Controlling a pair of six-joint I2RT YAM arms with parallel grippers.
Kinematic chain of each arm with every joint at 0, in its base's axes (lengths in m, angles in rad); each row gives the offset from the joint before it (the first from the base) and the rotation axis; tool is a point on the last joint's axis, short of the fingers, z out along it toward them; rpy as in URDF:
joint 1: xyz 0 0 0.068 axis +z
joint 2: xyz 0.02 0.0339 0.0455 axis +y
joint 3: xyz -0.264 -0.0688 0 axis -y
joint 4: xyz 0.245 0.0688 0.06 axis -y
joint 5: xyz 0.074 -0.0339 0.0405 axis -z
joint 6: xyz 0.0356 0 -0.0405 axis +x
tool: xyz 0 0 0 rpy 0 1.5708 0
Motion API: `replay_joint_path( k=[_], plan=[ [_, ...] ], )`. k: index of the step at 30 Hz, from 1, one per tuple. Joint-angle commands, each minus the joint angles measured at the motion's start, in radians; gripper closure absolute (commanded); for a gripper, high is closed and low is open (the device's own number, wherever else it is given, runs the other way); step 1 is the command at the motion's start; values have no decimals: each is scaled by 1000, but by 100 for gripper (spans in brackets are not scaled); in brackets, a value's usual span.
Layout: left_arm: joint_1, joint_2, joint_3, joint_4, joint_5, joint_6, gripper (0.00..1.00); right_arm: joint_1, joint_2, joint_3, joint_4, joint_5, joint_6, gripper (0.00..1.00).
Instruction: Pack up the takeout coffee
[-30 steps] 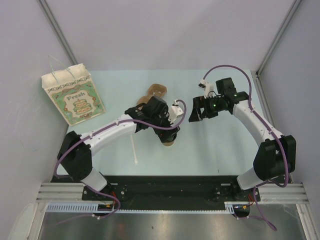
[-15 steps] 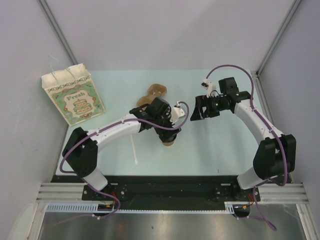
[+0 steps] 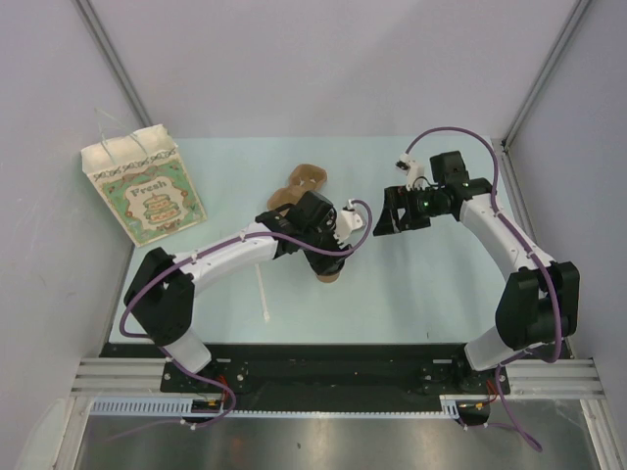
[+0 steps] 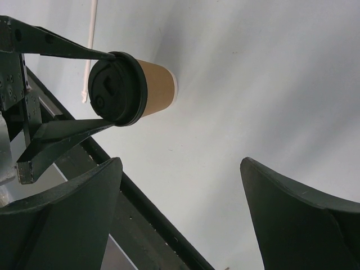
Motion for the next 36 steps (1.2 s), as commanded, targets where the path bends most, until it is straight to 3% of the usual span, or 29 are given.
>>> replay_joint_path(
  k=[1,12,27,36],
  plan=[
    [-6,-3,17,22,-35,36,24,-14,3,23,20,-23,8,9],
    [147,103,303,-32,-9,38,33,-37,15,23,23,-42,13,9],
    [216,422,607,-36,0,52,33,-70,29,23,37,-85,26,8],
    [225,415,639,-70,23,19,0,-72,35,23,42,-95,29,7]
  ],
)
